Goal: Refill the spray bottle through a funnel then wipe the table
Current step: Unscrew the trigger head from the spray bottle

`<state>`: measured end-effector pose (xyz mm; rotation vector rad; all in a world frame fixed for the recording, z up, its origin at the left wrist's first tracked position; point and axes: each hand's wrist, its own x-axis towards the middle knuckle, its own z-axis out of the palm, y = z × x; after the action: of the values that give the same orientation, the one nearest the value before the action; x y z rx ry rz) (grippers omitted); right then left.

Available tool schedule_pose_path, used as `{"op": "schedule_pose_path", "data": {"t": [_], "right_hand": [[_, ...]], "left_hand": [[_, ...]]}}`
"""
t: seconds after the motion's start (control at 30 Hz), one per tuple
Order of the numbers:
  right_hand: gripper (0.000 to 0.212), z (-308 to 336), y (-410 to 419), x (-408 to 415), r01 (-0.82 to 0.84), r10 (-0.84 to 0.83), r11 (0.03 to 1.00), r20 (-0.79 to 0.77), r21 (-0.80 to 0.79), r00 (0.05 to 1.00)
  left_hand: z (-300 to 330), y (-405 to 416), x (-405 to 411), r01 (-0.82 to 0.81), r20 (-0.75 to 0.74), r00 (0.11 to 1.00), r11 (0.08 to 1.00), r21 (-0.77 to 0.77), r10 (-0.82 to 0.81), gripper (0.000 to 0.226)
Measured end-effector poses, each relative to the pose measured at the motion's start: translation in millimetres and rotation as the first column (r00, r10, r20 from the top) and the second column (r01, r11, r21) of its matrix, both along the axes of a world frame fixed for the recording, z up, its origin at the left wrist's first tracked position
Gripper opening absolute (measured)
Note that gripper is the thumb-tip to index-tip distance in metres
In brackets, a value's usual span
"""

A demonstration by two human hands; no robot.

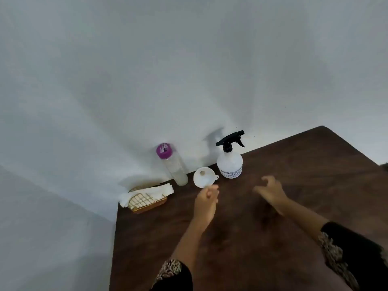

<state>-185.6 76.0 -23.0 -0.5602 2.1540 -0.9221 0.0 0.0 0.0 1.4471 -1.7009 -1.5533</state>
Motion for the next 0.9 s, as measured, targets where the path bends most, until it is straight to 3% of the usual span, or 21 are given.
{"op": "schedule_pose_path", "data": {"t": [0.07,0.17,0.23,0.43,0.6,0.8,0.9], "right_hand": [[0.066,3.4,-27.8,-11.5,-0.069,0.069,0.996,0.014,-0.049,0.997],[0.074,6.5,-74.9,-19.7,-0.21,0.208,0.973,-0.037,-0.094,0.977],[0.075,5.5,-95.5,-16.7,-0.26,0.255,0.962,-0.063,-0.087,0.965],[0.05,-14.8,-119.4,-14.0,-0.248,0.237,0.952,-0.077,-0.179,0.968],[0.055,-23.1,-91.8,-5.5,-0.212,0.197,0.913,-0.076,-0.349,0.977],[0.026,1.6,-14.9,44.5,-0.191,0.152,0.883,-0.124,-0.429,0.981],[0.017,6.7,24.0,78.5,-0.198,0.19,0.856,-0.066,-0.477,0.98]], "left_hand": [[8.5,-19.9,-28.9,0.008,-0.001,1.0,1.0,-0.024,-0.008,0.019],[16.8,-53.4,-65.9,0.047,0.062,0.997,0.999,-0.012,-0.047,0.051],[15.1,-62.8,-79.0,0.115,0.126,0.985,0.993,0.017,-0.116,0.061],[4.8,-68.8,-100.6,0.214,0.138,0.967,0.977,0.021,-0.215,0.054],[-0.7,-40.9,-87.3,0.239,0.122,0.965,0.969,-0.061,-0.23,0.05],[-17.4,28.1,-43.5,0.201,0.097,0.977,0.969,-0.147,-0.188,0.063],[-26.6,73.1,-13.2,0.103,0.096,0.991,0.984,-0.143,-0.09,0.06]]}}
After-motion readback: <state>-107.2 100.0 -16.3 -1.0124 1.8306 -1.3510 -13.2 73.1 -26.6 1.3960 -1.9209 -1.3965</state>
